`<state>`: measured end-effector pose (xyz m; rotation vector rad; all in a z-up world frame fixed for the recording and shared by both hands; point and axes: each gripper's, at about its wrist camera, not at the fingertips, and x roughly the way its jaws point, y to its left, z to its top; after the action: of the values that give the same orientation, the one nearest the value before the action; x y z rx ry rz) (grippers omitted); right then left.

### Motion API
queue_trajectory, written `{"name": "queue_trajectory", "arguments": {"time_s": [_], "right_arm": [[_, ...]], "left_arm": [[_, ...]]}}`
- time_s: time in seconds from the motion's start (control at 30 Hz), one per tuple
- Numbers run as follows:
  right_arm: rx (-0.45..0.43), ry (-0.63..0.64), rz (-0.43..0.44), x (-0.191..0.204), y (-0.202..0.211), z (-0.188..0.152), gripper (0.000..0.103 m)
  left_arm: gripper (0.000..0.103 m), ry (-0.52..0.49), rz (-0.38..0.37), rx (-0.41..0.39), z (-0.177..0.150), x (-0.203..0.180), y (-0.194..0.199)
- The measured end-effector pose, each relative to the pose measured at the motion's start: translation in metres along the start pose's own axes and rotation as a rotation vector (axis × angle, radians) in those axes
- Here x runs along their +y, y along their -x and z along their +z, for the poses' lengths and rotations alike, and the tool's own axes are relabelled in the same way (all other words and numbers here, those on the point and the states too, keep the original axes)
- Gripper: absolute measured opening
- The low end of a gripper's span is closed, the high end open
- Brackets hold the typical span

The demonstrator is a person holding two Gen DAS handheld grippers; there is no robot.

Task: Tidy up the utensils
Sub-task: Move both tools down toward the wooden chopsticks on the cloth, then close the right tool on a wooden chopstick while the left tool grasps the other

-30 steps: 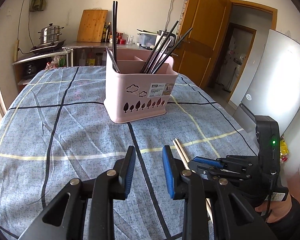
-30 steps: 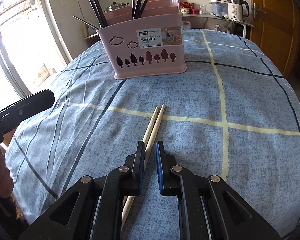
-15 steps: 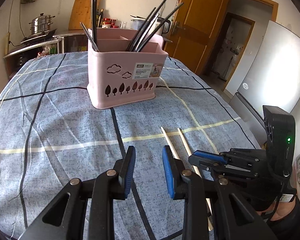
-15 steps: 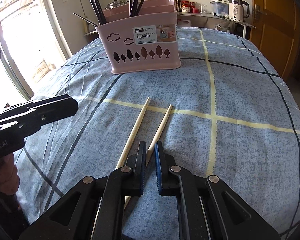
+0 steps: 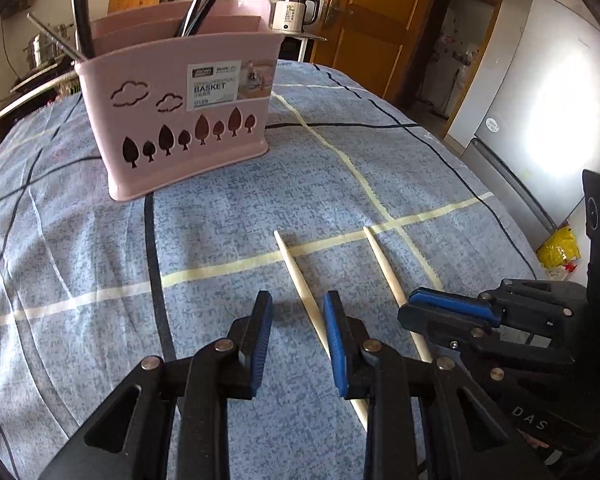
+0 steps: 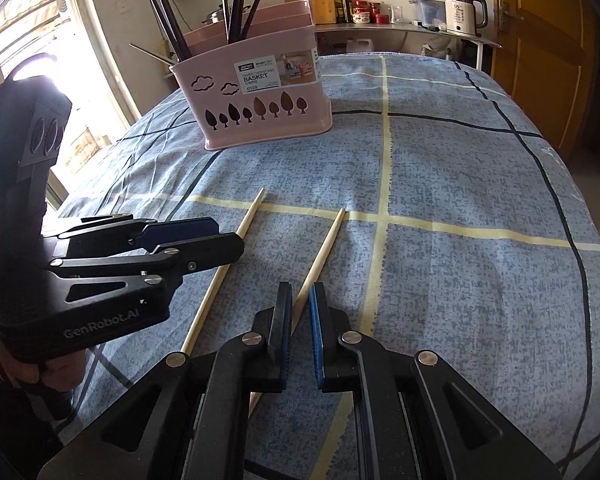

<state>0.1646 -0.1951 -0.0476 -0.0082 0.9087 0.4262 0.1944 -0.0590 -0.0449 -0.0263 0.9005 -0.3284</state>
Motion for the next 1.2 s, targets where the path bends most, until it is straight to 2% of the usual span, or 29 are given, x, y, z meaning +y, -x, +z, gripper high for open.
{"name": "queue_trajectory", "arguments": {"time_s": [0.1, 0.33, 0.57, 0.63, 0.67, 0.77, 1.13, 1.2], "right_arm": [[0.002, 0.003, -0.002, 0.001, 0.000, 0.000, 0.009], [-0.002, -0.017, -0.025, -0.003, 0.002, 0.004, 0.009], [-0.003, -0.061, -0.043, -0.009, -0.006, 0.018, 0.011], [0.005, -0.071, -0.054, -0.011, -0.010, 0.022, 0.011], [0.008, -0.075, -0.056, -0.012, -0.012, 0.024, 0.011], [0.015, -0.072, -0.067, -0.012, -0.018, 0.028, 0.011], [0.017, -0.050, -0.105, -0.007, -0.030, 0.041, 0.011], [0.016, -0.041, -0.110, -0.005, -0.031, 0.041, 0.009]], "left_arm": [[0.011, -0.034, 0.024, 0.001, -0.002, -0.003, 0.000], [0.011, -0.043, 0.040, 0.018, -0.014, 0.012, 0.017], [0.011, 0.022, 0.039, 0.023, -0.012, 0.033, 0.026], [0.015, 0.059, 0.028, 0.028, -0.009, 0.039, 0.024], [0.020, 0.076, 0.025, 0.031, -0.007, 0.042, 0.023], [0.021, 0.107, 0.021, 0.033, -0.001, 0.045, 0.018], [0.021, 0.088, 0.043, 0.033, 0.013, 0.035, 0.001], [0.018, 0.074, 0.054, 0.030, 0.015, 0.033, -0.001]]}}
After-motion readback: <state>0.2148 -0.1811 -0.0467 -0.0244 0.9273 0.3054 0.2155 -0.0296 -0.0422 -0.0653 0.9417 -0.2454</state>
